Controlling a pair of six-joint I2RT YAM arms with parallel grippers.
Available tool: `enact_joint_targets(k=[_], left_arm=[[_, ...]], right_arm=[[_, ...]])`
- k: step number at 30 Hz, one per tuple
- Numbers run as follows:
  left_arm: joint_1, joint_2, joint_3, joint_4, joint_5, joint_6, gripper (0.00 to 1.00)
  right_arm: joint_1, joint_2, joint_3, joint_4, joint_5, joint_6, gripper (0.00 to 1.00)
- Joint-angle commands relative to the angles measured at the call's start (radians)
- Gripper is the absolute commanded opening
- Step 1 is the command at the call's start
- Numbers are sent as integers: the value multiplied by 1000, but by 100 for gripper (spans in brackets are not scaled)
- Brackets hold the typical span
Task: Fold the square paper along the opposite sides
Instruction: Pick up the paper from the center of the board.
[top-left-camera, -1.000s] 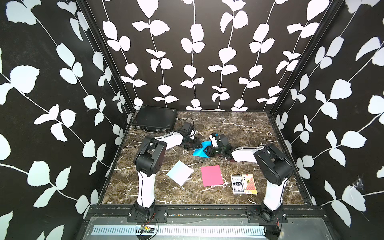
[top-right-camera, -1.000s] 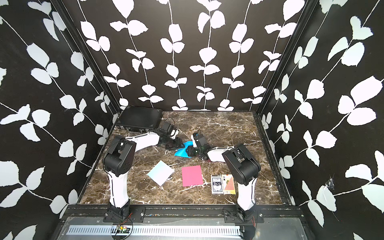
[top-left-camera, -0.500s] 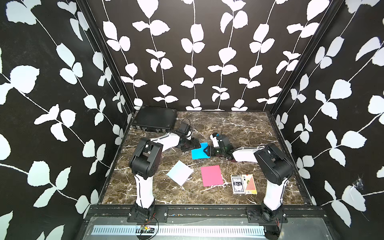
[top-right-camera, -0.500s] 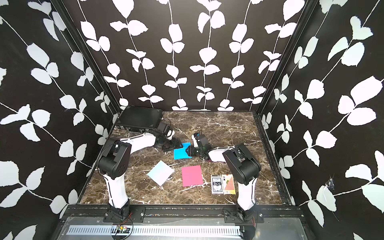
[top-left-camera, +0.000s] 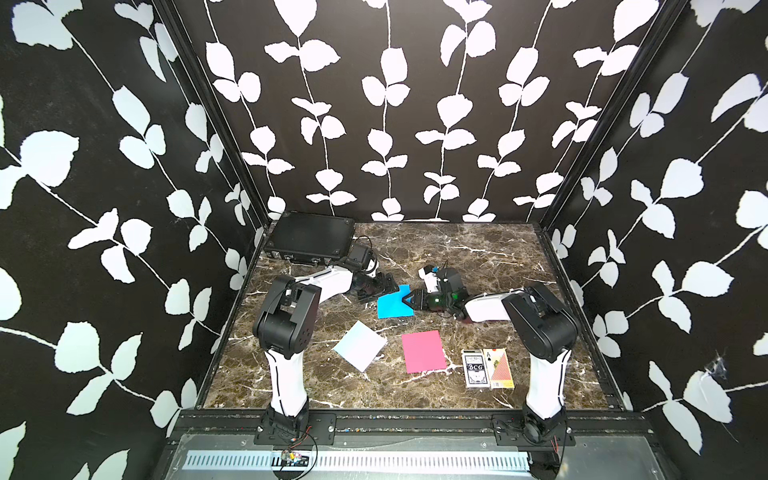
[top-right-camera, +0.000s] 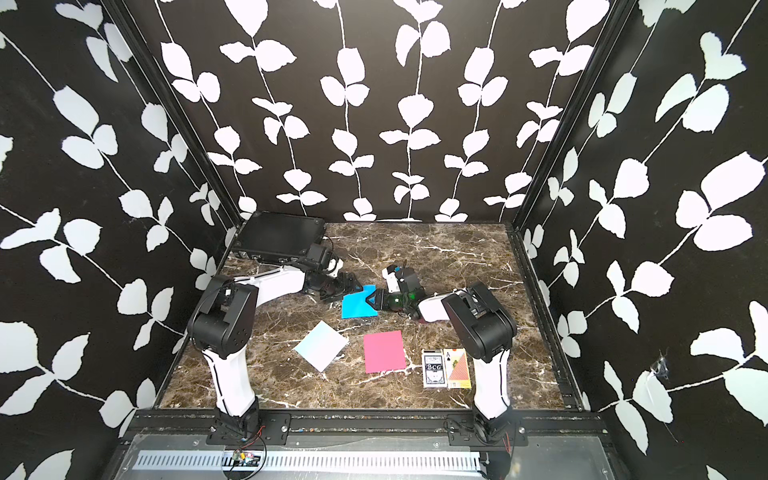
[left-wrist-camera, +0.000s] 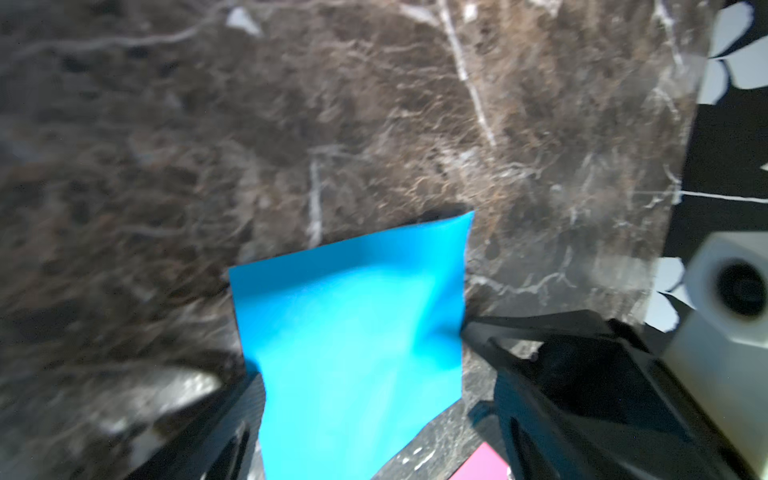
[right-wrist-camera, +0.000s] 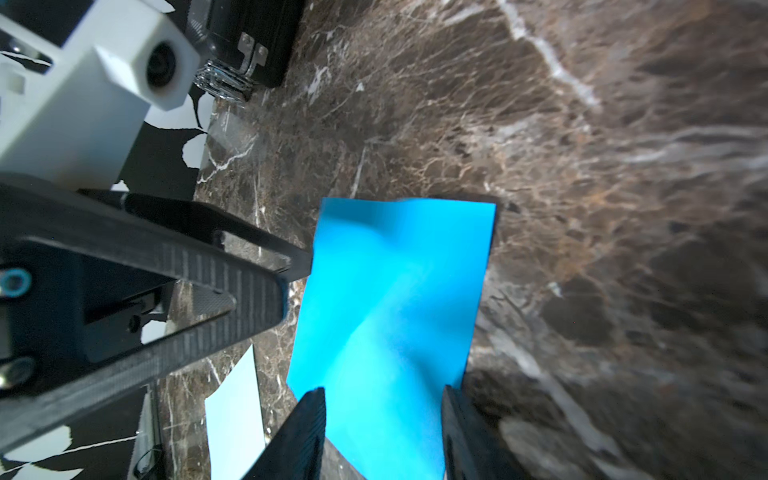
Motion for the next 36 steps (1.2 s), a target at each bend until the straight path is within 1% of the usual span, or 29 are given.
enact_joint_targets(k=[1, 8, 15, 18, 22, 28, 32, 36], left_arm=[[-3, 71, -55, -30, 13, -15, 93], [2, 77, -77, -22, 10, -10, 93], [3, 85, -103, -16, 13, 7, 73], [-1, 78, -120, -15, 13, 22, 68], [-5, 61, -153, 5, 23, 32, 65], [-5, 10, -221, 84, 64, 20, 75], [-6, -15, -258, 141, 99, 15, 84], [-4, -30, -305, 214, 133, -5, 88]], right_arm=[[5, 78, -29, -184, -3, 22, 49], [15, 101, -7, -172, -19, 19, 50], [15, 94, -11, -150, -23, 17, 50], [15, 91, -15, -135, -26, 20, 50], [13, 93, -11, -122, -30, 28, 50], [13, 96, -7, -111, -36, 35, 50], [11, 92, -14, -103, -40, 38, 50], [6, 83, -21, -98, -42, 42, 50]])
